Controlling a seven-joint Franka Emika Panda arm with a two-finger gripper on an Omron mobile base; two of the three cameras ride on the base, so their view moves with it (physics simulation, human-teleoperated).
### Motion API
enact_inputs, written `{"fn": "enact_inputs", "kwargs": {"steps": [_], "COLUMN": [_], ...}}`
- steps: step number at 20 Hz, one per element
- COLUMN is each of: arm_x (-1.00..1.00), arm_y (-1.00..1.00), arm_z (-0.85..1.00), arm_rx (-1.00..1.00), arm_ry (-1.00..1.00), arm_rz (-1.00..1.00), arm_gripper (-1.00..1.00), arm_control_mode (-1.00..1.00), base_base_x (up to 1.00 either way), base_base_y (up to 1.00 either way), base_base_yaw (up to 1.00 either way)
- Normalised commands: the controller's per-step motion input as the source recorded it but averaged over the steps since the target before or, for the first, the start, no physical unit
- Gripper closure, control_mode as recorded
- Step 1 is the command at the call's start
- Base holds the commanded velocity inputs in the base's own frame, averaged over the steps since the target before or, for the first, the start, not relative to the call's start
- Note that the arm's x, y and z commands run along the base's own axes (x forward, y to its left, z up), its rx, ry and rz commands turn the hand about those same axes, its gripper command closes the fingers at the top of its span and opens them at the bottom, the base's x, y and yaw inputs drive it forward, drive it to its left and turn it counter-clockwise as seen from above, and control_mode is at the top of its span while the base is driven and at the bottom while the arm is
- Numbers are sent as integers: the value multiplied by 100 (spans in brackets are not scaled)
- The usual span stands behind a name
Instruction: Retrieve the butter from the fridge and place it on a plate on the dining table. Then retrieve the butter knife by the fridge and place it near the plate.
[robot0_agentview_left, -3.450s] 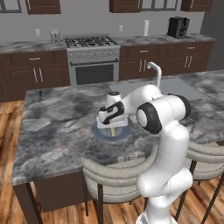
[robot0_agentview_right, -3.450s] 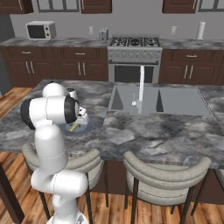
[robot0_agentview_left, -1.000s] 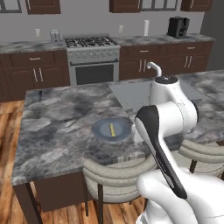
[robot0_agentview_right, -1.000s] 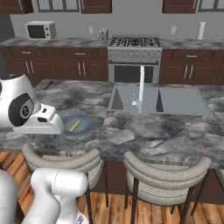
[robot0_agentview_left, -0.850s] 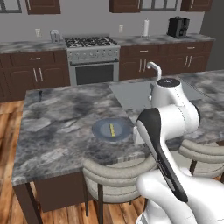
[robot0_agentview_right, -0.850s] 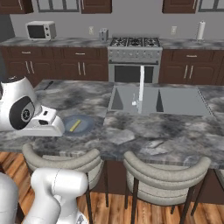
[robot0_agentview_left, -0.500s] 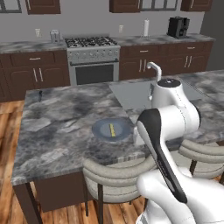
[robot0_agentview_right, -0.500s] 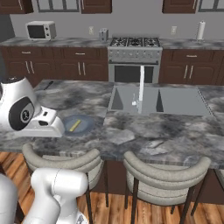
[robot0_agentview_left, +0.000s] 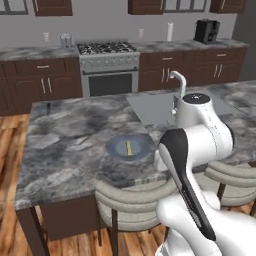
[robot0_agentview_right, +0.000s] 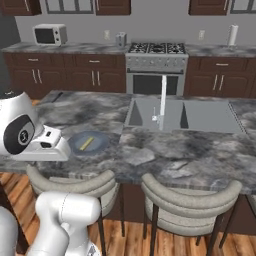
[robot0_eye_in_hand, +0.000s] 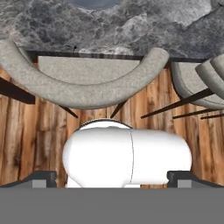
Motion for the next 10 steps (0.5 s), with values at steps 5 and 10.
{"fn": "enact_inputs", "kwargs": {"steps": [5,10], "arm_x": [0,0], "arm_y": [0,0], "arm_z": [0,0], "arm_rx": [0,0], "arm_ry": [0,0], "arm_rz": [0,0], "arm_gripper": [-100,-100], "arm_control_mode": [100,100], "base_base_x": [-59,-80], "base_base_y": [25,27], "base_base_yaw": [46,28]}}
